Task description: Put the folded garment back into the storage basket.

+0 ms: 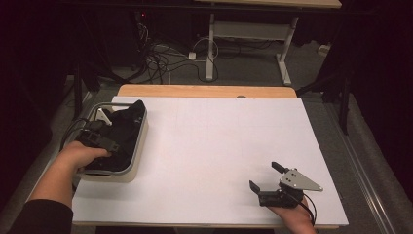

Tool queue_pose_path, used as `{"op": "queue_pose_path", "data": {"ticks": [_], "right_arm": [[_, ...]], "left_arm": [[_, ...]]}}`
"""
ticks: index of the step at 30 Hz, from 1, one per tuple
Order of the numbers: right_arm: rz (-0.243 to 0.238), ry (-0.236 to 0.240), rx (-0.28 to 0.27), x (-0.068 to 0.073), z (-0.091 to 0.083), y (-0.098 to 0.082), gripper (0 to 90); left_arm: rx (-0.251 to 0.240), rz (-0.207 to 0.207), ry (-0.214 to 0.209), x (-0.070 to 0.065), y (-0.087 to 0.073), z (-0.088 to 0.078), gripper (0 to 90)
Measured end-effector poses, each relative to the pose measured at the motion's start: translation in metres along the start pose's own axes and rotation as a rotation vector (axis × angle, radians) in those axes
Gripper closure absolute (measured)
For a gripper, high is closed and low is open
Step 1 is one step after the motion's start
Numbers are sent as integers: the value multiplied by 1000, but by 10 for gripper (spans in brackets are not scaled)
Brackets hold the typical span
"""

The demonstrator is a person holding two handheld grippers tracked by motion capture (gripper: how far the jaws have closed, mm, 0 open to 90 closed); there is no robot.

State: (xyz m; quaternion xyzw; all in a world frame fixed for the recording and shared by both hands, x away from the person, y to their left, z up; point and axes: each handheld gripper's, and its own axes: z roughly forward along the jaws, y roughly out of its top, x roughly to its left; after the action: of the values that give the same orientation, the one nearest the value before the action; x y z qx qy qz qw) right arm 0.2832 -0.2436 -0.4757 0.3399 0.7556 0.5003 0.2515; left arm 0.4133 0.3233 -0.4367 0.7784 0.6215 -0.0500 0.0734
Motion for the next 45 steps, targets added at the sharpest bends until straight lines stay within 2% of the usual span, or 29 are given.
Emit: {"op": "queue_pose_path", "data": {"ticks": [3, 8, 19, 23, 32, 38, 39, 45], "right_arm": [[0, -1, 0, 0, 0, 0, 0], [0, -4, -2, -1, -1, 0, 0], [3, -7, -3, -2, -1, 0, 0], [7, -11, -4, -3, -2, 0, 0], [11, -14, -7, -3, -3, 0, 0], [12, -15, -6, -3, -2, 0, 0], [12, -15, -6, -3, -2, 0, 0], [14, -14, -4, -3, -2, -1, 0]], "left_arm": [[13, -1, -2, -1, 1, 1, 0], [28, 3, 20, -6, 2, -6, 0], [11, 12, 39, -18, 3, -27, 0], [2, 24, 44, -27, 4, -38, 0], [-2, 43, 52, -46, 7, -51, 0], [-12, 72, 44, -65, 11, -61, 0], [-12, 72, 44, -65, 11, -61, 0], [-14, 113, 45, -88, 14, -66, 0]]}}
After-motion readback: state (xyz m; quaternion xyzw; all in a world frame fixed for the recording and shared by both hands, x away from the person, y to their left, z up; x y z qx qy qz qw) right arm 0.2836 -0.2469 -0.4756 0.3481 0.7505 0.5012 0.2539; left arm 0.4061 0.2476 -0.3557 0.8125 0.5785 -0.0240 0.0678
